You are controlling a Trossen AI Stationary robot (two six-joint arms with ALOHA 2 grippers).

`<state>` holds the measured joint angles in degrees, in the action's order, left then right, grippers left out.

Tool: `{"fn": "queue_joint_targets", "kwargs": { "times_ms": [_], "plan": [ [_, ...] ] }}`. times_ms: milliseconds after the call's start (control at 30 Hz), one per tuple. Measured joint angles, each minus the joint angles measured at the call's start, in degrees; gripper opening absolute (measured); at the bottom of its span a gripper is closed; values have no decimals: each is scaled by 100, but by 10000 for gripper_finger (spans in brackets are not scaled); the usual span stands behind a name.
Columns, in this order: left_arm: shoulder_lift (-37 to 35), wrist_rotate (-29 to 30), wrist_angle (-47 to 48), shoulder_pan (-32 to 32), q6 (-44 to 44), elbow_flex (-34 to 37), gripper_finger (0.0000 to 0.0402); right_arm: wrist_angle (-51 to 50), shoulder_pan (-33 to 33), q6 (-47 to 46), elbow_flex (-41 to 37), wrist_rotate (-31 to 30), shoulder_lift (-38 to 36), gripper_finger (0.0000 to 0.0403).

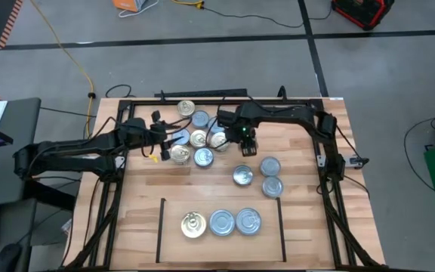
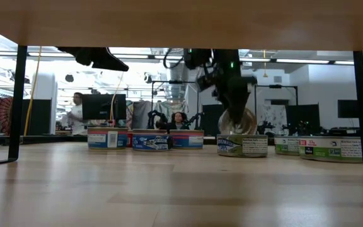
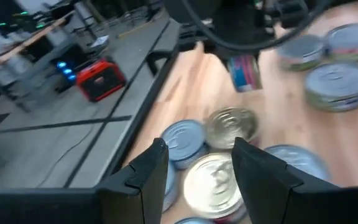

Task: Stack canned seafood by type on shelf
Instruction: Put the blue and pink tuna can on the top of the blue and pink tuna can on the shelf

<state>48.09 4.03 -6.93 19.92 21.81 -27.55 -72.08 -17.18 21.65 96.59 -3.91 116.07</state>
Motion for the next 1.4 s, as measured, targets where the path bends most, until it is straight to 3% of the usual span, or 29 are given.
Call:
{"fn": "queue_joint_targets", "kwargs": {
  "times_ms": [200,400,567,933,1167,1400],
  "plan": [
    [-403,-634,-14,0,-64,0,168,-98,238,-677,853,1505,-396,205],
    [-904,-1286,184,-3,-147,0,168,1326,399,-2308,1185,3904,-665,205],
    [-1438,-1313,650,-269,71,0,168,2415,874,-3607,1177,4636,-611,205],
    [-2191,-220,460,-888,-396,0,168,4018,1890,-4845,1179,4872,-418,207],
    [-2076,-243,341,-928,-592,0,168,4744,2090,-6009,1179,4886,-107,217],
    [-1984,-254,320,-946,-578,0,168,4910,2234,-6383,1185,4844,67,209]
  ]
}}
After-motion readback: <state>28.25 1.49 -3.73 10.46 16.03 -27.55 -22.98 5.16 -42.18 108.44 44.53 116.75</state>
